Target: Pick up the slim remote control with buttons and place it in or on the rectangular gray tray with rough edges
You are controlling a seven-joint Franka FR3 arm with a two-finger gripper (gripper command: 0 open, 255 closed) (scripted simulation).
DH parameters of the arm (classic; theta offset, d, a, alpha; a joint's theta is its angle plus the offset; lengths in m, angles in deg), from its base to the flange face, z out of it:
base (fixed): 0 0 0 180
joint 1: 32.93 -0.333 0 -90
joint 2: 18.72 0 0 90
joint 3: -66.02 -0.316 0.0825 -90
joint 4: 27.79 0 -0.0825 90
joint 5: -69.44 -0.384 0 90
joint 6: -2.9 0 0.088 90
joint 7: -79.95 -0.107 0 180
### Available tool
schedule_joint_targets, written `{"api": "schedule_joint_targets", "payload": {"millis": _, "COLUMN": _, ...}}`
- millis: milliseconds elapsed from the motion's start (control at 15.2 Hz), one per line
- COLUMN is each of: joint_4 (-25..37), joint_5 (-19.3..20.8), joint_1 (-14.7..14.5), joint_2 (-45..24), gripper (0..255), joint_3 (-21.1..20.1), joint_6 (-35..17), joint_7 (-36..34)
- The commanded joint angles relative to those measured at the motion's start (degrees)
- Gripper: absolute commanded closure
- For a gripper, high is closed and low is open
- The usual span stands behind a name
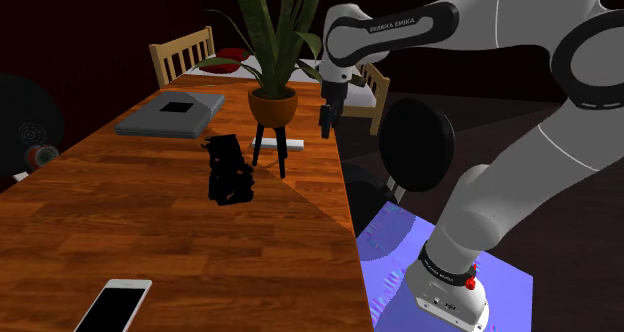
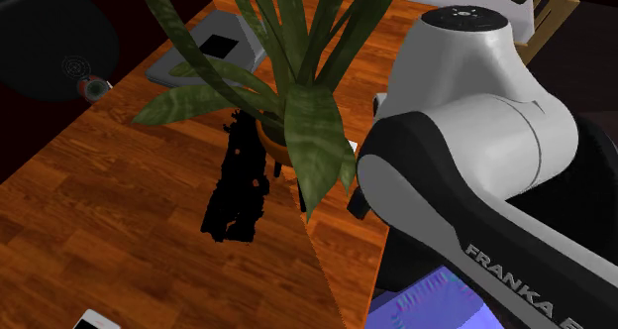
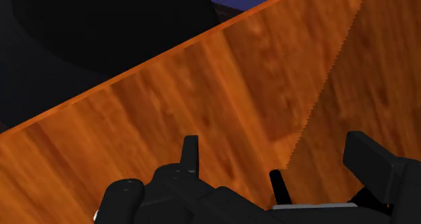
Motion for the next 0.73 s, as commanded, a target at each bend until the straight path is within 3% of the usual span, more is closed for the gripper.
{"api": "schedule_joint_targets", "payload": {"millis": 0, "joint_4": 2.44, "joint_5": 0.14, "joint_1": -0.14, "joint_2": -4.29, "gripper": 0, "joint_3": 0.38, "joint_6": -2.18, "joint_7": 1.6}}
{"api": "schedule_joint_targets", "payload": {"millis": 660, "joint_4": 17.65, "joint_5": -0.43, "joint_1": 0.08, "joint_2": -25.71, "gripper": 0, "joint_3": 1.62, "joint_6": -9.61, "joint_7": 9.65}}
